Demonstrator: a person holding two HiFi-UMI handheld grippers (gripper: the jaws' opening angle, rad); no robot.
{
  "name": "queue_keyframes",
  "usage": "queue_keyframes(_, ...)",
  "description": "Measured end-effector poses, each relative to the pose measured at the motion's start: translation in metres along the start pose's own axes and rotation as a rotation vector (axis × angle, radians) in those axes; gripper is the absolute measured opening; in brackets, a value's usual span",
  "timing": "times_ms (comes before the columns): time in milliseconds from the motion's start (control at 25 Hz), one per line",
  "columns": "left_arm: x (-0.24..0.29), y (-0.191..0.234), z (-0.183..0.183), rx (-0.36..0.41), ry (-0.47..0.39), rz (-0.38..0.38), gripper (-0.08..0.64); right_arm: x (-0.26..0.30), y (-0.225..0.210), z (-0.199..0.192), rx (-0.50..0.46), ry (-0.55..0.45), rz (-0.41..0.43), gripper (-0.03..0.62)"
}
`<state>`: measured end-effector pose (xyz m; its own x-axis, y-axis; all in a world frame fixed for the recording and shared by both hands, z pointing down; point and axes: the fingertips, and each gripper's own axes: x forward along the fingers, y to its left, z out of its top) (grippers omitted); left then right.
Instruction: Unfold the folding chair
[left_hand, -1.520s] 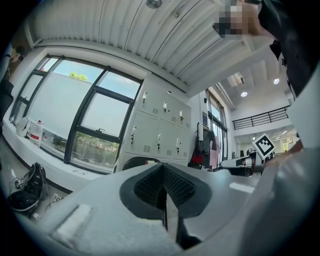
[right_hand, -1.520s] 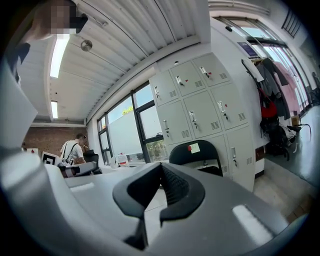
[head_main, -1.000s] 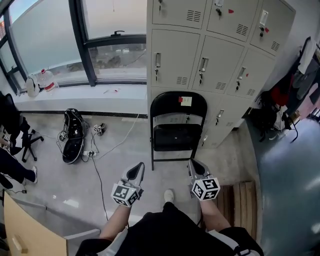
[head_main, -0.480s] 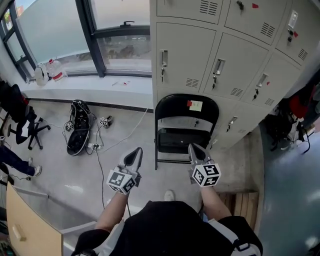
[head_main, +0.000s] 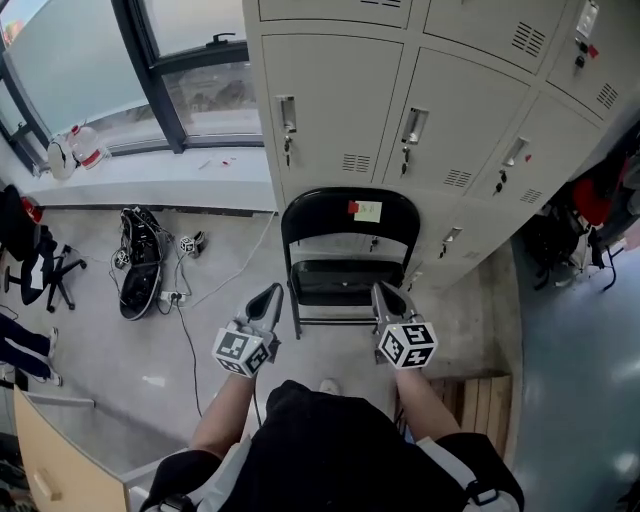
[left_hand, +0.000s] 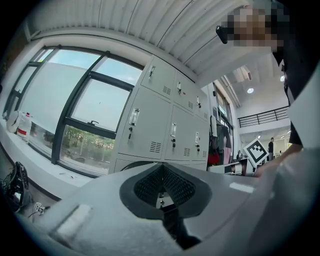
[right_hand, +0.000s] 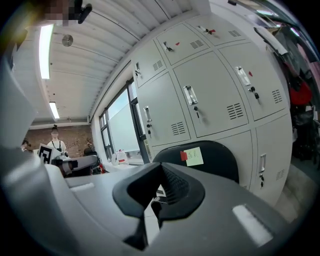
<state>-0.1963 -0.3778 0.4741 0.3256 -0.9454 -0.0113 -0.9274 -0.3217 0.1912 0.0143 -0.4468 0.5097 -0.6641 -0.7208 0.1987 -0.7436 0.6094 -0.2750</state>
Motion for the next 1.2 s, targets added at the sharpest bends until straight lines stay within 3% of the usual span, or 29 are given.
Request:
queue_keyframes(320,0.042,0.033,-0.003,-0.003,0.043,-0.027,0.000,0.019,-0.019,-0.022,0.074,0.065,-0.054,0.003)
queue_keyframes(680,0.126,0.061,0.011,0.062,0.098,-0.192,0.000,0.062,-0.034,0.010,0.113,0.017,-0.139,0.003)
queue_keyframes(960,0.172,0.096,0.001,0.102,0.178,-0.236,0.002,0.096,-0.040,0.014,0.137,0.009,-0.185,0.003)
queue_keyframes(1200,0.208,0.124,-0.020,0.158,0.273,-0.283,0.078,0.122,-0.036,0.008,0.149,0.026,-0.208,0.003)
